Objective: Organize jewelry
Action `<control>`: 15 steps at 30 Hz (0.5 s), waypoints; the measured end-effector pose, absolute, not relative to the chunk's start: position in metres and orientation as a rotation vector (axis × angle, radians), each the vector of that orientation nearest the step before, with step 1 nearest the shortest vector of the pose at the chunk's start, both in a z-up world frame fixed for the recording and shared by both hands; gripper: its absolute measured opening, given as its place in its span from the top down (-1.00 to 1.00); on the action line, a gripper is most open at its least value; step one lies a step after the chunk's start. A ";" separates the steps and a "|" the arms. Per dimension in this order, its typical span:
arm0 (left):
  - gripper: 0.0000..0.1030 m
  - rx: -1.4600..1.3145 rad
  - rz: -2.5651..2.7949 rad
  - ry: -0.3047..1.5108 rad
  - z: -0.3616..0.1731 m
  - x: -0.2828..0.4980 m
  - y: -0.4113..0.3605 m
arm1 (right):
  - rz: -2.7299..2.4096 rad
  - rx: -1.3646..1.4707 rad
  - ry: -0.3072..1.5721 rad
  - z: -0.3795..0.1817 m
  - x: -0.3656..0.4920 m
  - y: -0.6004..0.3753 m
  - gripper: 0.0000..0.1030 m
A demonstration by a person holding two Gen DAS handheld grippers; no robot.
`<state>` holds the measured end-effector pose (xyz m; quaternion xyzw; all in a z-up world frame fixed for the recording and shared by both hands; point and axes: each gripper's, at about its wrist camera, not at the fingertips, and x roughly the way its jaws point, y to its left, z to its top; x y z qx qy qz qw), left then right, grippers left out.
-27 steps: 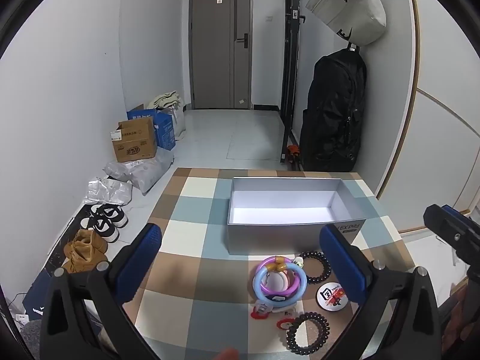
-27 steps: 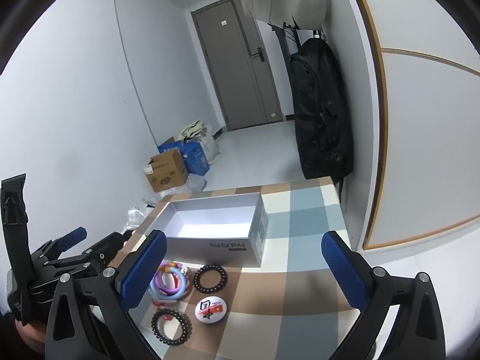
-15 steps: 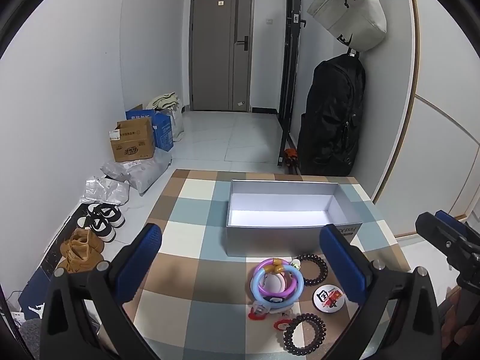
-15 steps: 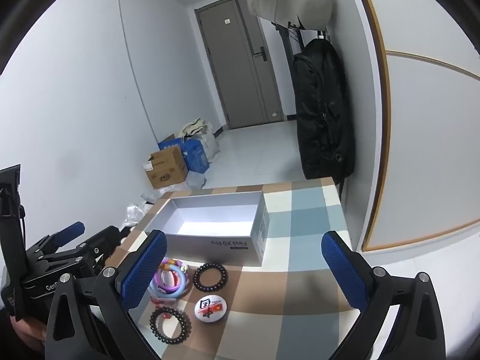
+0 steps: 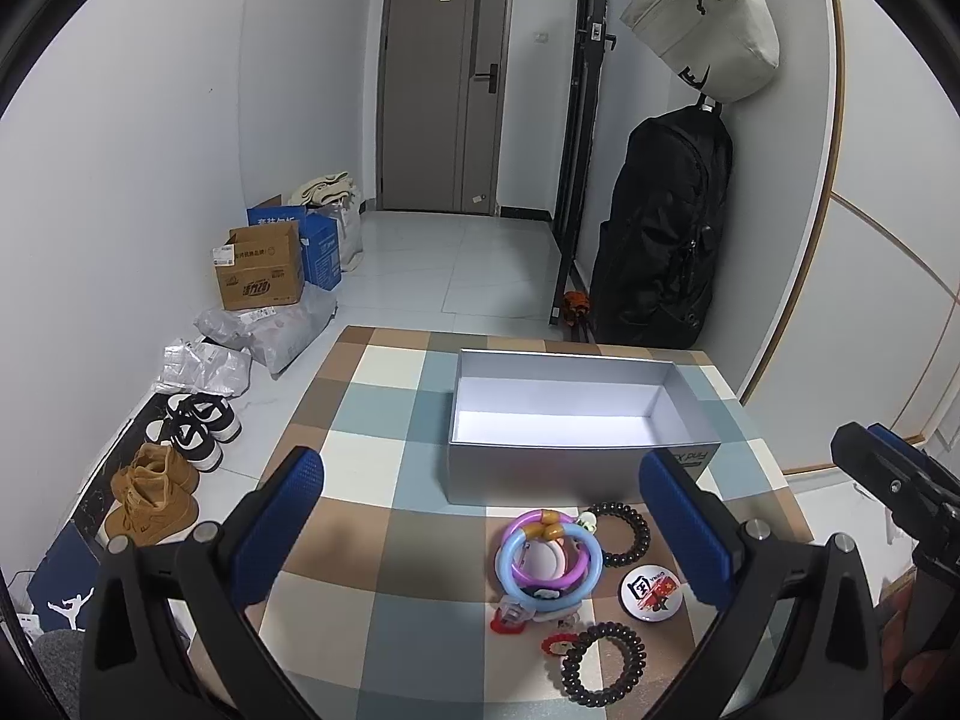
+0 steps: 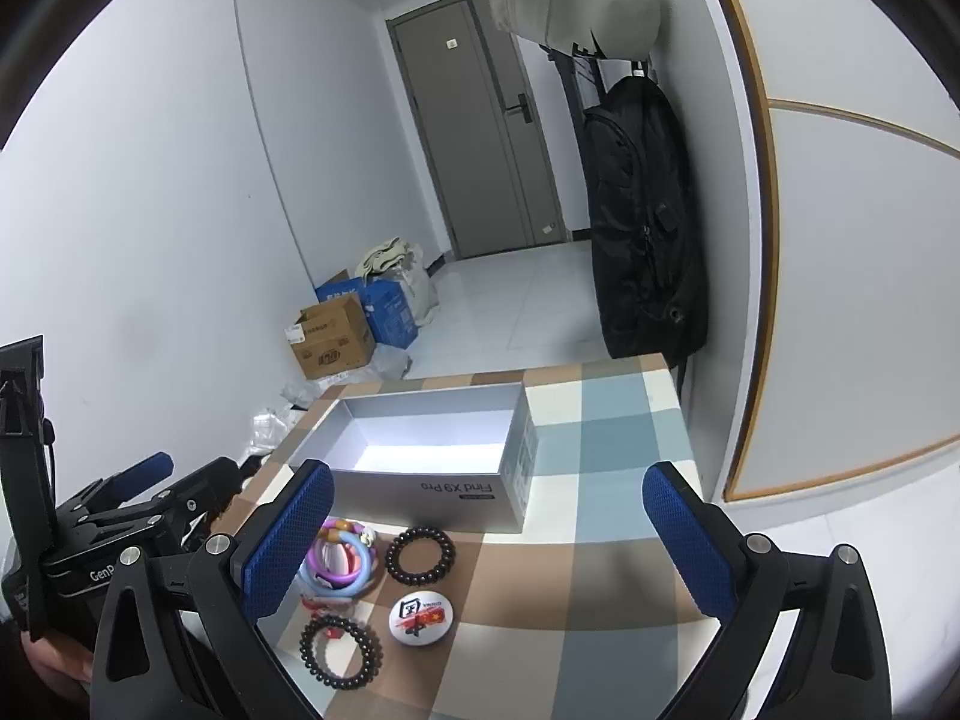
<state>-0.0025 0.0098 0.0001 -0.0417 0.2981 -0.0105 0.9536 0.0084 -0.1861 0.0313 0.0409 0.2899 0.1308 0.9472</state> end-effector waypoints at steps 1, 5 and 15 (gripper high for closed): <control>-0.98 -0.086 -0.022 0.606 0.000 -0.003 0.010 | 0.266 0.084 0.590 0.031 0.009 -0.188 -1.00; -0.98 -0.084 -0.022 0.610 -0.001 -0.001 0.007 | 0.264 0.088 0.591 0.029 0.010 -0.189 -1.00; -0.98 -0.083 -0.021 0.610 -0.002 -0.001 0.006 | 0.269 0.074 0.590 0.030 0.008 -0.185 -1.00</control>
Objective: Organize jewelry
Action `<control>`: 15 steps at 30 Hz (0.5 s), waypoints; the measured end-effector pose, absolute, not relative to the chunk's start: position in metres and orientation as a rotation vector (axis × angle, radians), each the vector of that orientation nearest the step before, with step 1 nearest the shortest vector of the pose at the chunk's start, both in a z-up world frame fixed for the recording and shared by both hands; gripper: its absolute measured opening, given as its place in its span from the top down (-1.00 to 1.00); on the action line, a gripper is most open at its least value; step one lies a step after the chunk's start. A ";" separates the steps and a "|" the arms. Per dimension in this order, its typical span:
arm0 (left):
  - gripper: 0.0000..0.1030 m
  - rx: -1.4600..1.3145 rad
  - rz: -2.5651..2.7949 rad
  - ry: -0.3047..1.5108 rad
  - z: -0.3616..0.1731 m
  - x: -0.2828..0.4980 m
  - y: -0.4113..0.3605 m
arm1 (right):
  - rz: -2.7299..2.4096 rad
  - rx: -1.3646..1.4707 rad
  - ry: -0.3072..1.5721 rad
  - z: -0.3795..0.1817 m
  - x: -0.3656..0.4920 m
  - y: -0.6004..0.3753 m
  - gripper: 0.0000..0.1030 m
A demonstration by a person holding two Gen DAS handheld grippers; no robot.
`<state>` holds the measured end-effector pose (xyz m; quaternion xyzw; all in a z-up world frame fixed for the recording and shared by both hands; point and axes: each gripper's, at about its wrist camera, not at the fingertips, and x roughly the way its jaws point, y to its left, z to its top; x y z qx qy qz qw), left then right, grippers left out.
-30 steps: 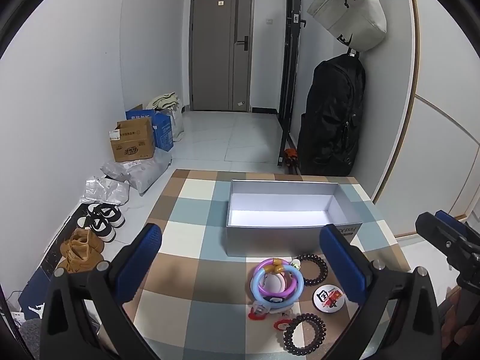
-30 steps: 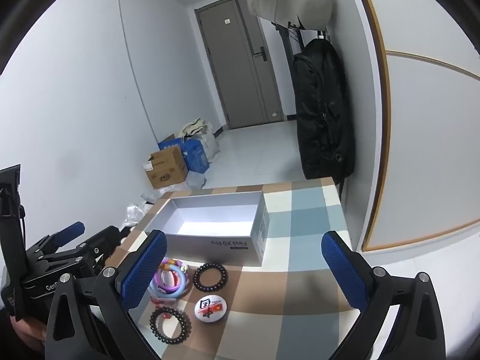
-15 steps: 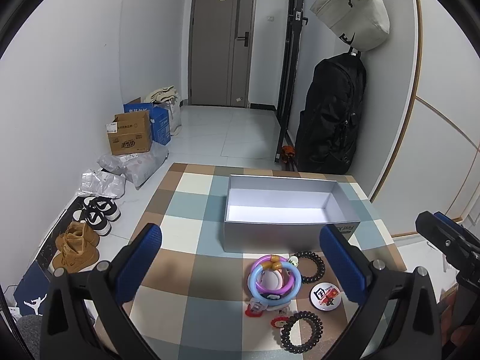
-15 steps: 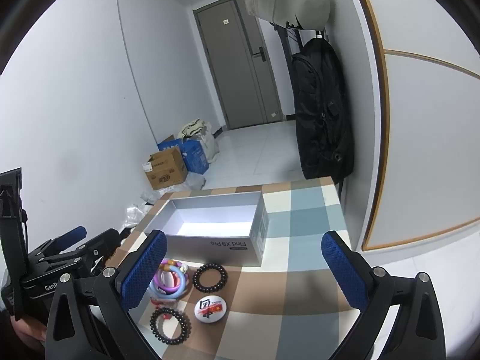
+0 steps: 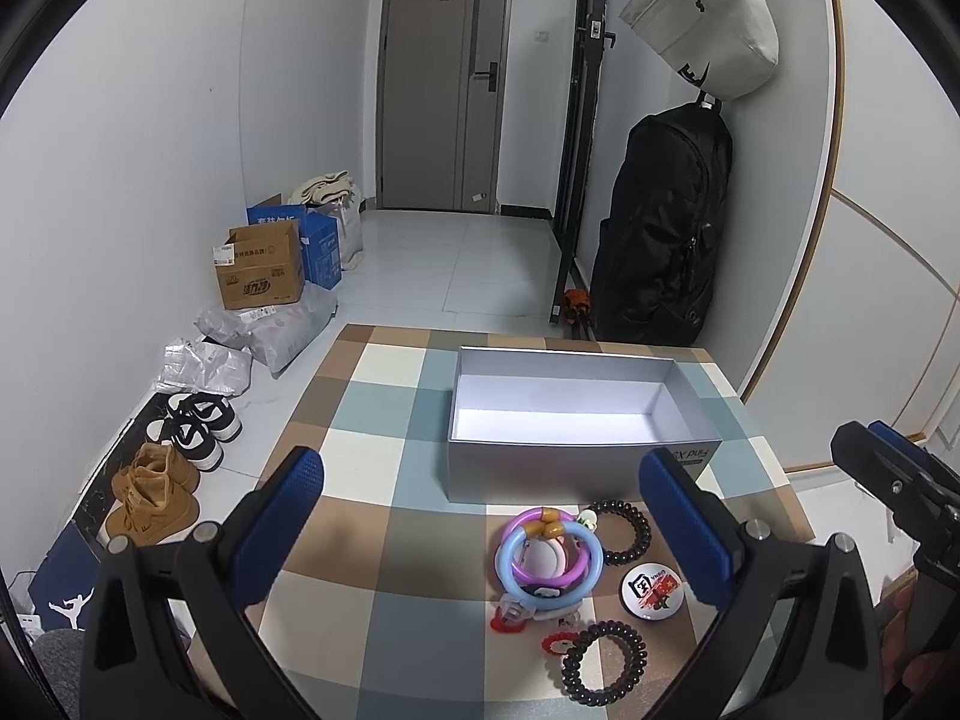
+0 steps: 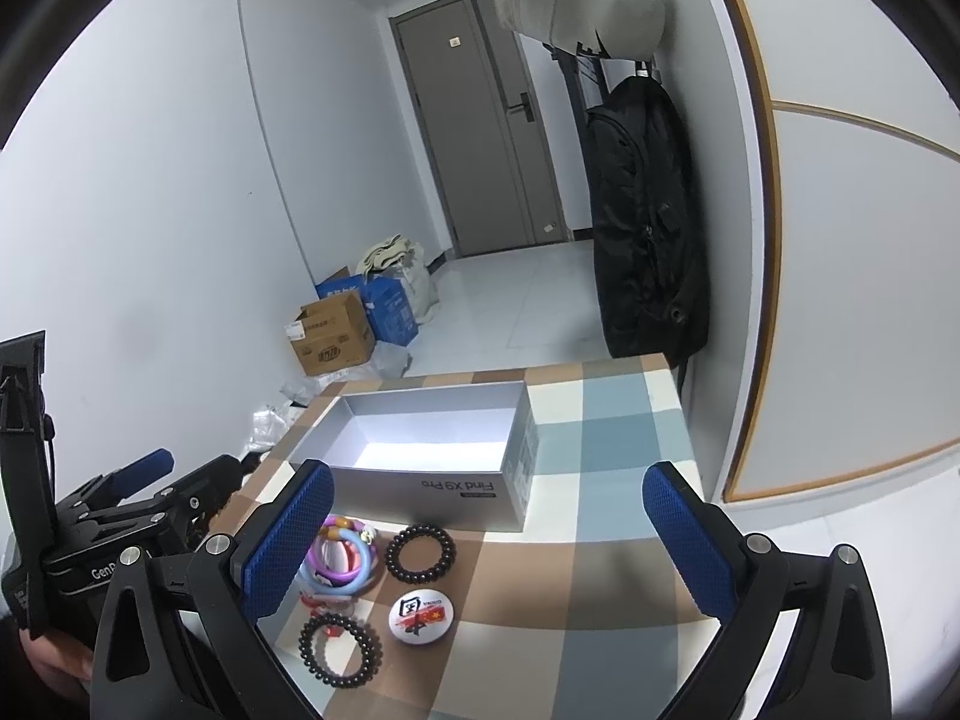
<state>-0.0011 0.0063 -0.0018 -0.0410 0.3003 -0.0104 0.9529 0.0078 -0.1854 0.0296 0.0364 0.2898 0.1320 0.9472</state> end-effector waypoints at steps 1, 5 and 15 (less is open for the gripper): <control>-0.98 -0.083 -0.022 0.609 -0.002 -0.001 0.006 | 0.268 0.075 0.591 0.030 0.008 -0.186 -1.00; -0.98 -0.083 -0.022 0.615 -0.001 -0.001 0.007 | 0.268 0.076 0.592 0.030 0.008 -0.187 -1.00; -0.98 -0.080 -0.026 0.620 0.000 0.000 0.005 | 0.271 0.075 0.589 0.030 0.008 -0.187 -1.00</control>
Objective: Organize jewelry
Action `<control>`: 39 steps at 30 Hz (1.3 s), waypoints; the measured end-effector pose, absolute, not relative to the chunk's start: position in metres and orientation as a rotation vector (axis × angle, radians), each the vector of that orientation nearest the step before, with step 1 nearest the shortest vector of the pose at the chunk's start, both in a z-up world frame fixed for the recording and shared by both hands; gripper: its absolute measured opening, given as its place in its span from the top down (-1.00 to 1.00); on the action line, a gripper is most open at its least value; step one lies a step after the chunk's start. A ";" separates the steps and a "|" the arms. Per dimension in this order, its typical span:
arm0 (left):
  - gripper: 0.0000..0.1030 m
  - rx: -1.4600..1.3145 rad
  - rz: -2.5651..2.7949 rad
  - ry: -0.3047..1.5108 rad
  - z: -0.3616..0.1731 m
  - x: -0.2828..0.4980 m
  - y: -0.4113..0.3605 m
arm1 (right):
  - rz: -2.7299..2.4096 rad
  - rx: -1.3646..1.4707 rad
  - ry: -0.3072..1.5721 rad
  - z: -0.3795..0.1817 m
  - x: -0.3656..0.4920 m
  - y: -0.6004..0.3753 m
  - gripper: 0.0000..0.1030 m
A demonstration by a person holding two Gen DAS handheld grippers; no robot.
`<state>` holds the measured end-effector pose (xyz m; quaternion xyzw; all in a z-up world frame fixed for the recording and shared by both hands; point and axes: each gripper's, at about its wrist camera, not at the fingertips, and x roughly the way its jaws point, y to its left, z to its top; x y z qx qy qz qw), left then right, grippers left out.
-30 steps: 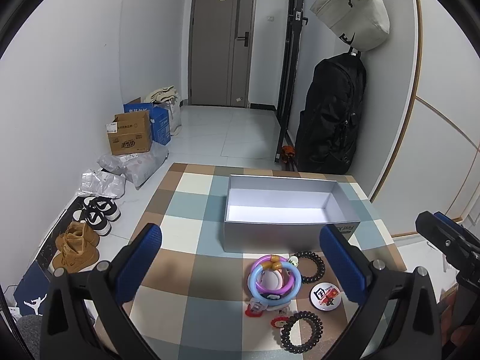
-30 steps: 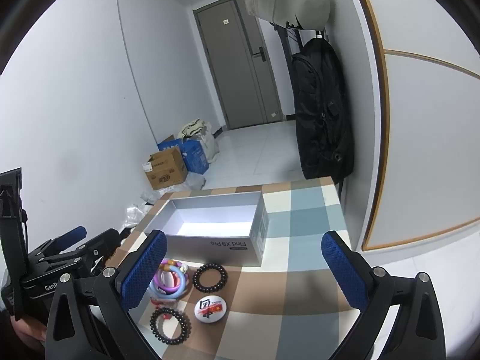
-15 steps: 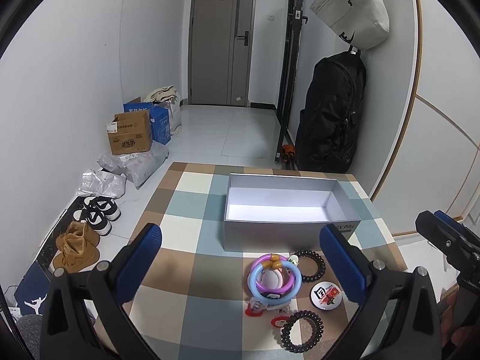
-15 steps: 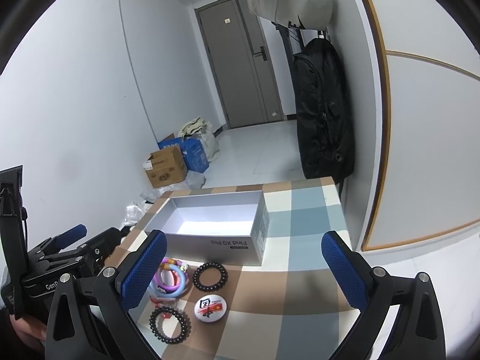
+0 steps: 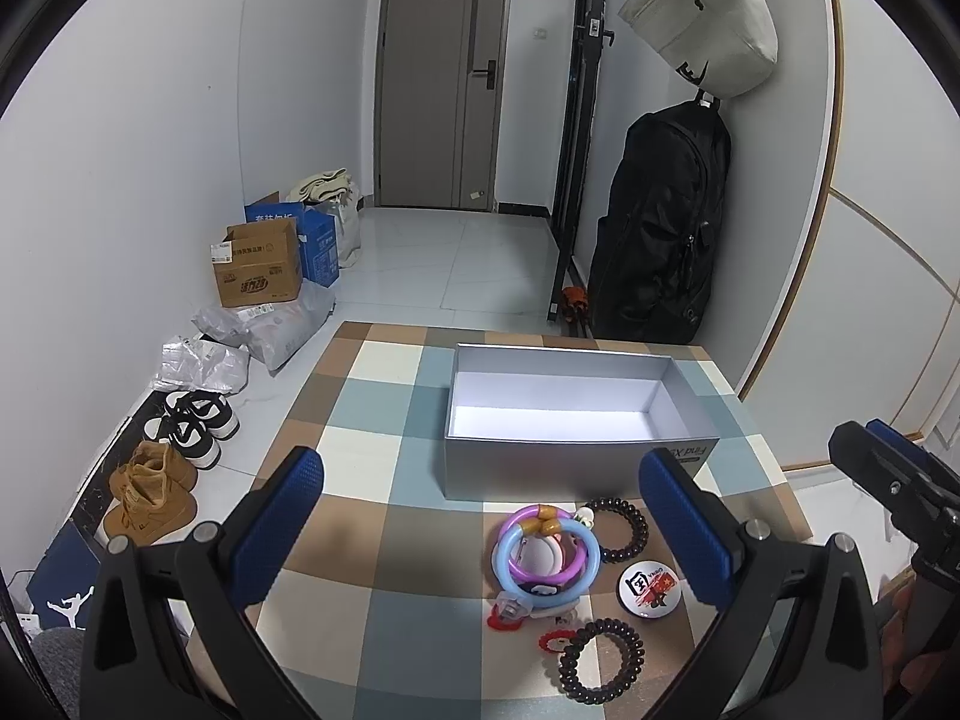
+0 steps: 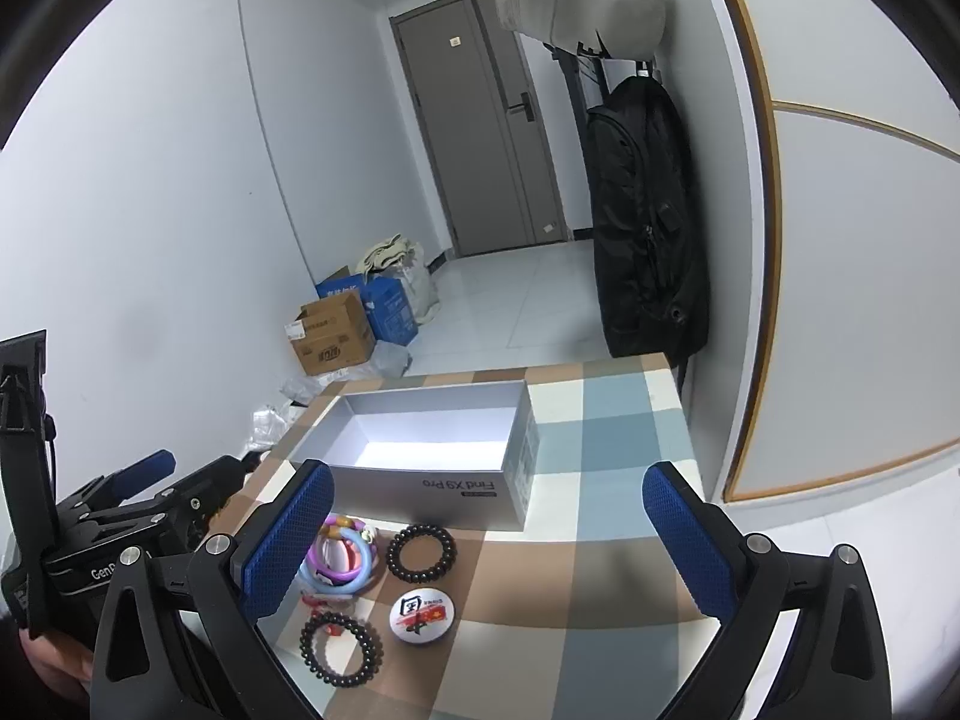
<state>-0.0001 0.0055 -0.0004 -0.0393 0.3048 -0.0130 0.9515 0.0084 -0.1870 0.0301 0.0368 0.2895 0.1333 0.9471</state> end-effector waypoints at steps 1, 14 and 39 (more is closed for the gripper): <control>-0.98 -0.080 -0.026 0.620 -0.001 0.000 0.005 | 0.271 0.075 0.589 0.030 0.008 -0.187 -1.00; -0.98 -0.081 -0.039 0.613 -0.003 0.000 0.001 | 0.266 0.067 0.590 0.030 0.008 -0.186 -1.00; -0.97 -0.141 -0.155 0.763 -0.019 0.008 0.011 | 0.236 0.068 0.615 0.027 0.015 -0.188 -1.00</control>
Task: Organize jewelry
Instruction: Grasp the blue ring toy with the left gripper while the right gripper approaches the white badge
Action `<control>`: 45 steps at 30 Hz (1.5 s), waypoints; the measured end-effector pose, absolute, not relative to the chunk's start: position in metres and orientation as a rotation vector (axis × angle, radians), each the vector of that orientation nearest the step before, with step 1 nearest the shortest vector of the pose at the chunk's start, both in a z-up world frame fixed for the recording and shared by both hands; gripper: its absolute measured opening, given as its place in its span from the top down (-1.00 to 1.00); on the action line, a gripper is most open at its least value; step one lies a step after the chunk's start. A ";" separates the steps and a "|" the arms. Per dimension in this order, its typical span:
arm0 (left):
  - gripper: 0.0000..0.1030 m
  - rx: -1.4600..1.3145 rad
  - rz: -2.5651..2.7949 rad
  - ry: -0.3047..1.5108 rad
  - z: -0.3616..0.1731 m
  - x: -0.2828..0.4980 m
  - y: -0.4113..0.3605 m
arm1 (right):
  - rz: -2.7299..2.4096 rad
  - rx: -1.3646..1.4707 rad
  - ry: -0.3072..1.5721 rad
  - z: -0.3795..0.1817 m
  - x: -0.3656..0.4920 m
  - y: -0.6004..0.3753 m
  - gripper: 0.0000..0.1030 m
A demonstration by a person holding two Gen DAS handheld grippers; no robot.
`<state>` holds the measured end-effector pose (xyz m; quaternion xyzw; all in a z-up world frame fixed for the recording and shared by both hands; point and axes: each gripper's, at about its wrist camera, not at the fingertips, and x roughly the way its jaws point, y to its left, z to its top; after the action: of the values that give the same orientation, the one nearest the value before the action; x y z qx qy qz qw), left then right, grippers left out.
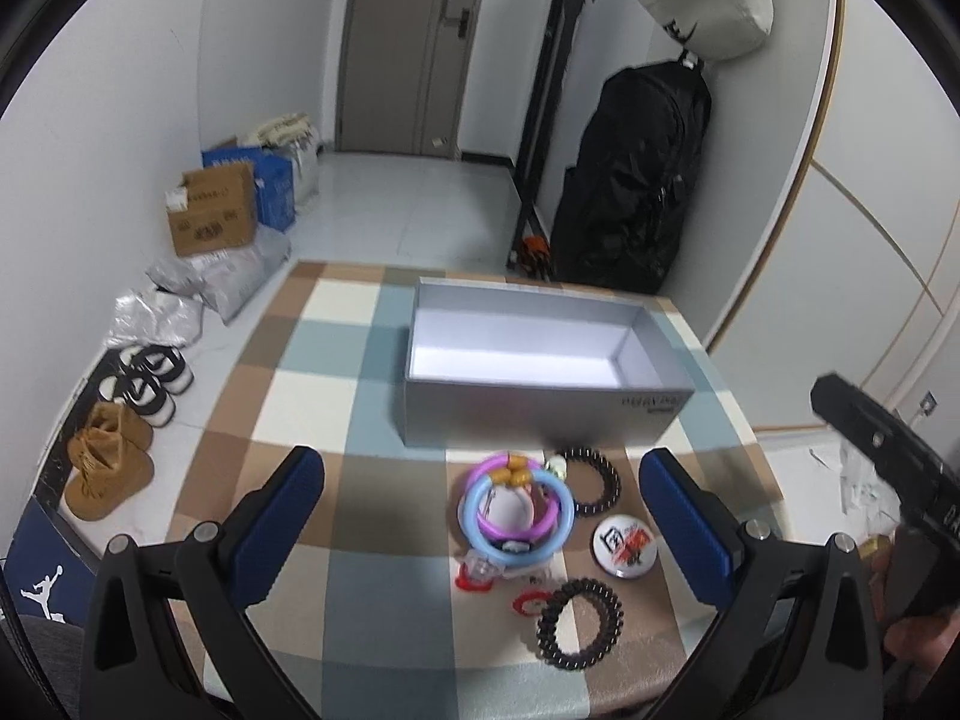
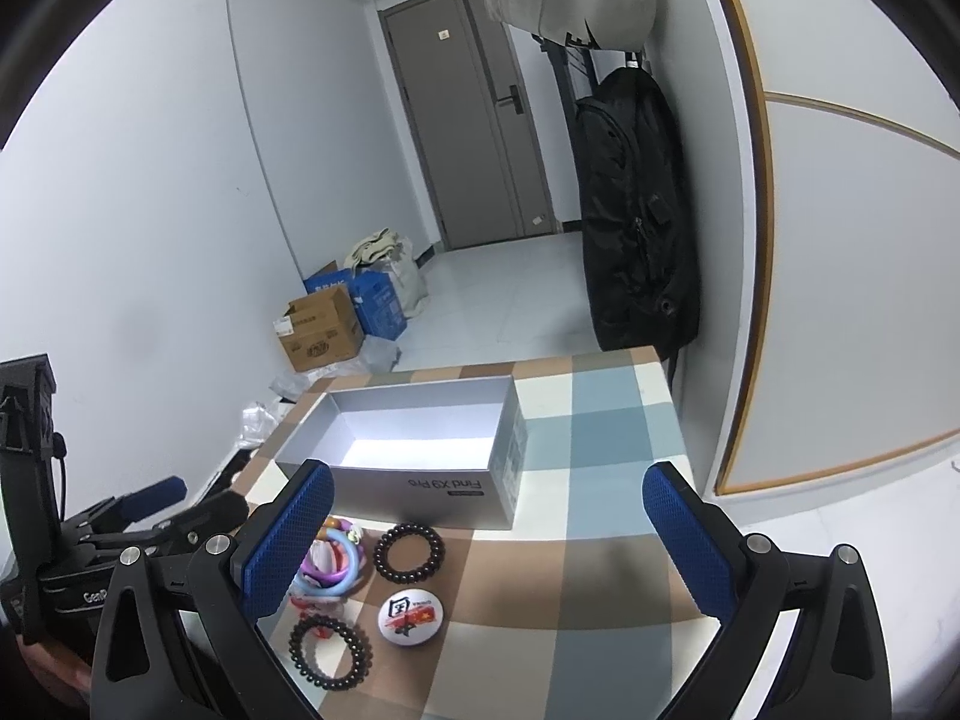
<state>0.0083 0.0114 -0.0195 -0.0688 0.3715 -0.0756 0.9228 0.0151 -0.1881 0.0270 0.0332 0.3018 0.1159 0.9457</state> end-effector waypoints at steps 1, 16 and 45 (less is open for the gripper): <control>-0.94 -0.145 -0.164 0.776 -0.022 0.009 0.012 | 0.235 0.066 0.619 0.027 0.016 -0.188 -1.00; 0.55 -0.180 -0.294 0.990 -0.056 0.032 0.012 | 0.214 0.111 0.706 0.013 0.043 -0.194 -1.00; 0.93 -0.194 -0.277 0.911 -0.040 0.031 0.026 | 0.239 0.103 0.739 0.008 0.040 -0.185 -1.00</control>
<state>0.0307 0.0257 -0.0402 -0.0931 0.4378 -0.1333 0.8842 0.0403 -0.1854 0.0077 0.0500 0.3600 0.1163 0.9243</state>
